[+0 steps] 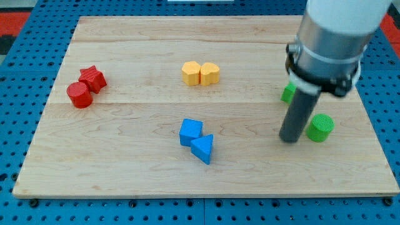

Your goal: Move the green circle into the green star

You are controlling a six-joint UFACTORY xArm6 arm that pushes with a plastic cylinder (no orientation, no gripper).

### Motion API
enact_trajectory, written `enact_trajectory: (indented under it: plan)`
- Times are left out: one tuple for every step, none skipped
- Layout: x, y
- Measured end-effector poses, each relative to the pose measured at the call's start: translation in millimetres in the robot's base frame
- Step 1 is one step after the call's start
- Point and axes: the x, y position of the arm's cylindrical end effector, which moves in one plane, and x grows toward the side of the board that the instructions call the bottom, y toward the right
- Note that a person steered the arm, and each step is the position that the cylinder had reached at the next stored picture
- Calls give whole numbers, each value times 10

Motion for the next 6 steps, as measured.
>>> enact_trajectory:
  plan:
    - [296,753]
    - [-173,1095]
    - [-615,583]
    - [-114,709]
    - [-175,211]
    - [-533,258]
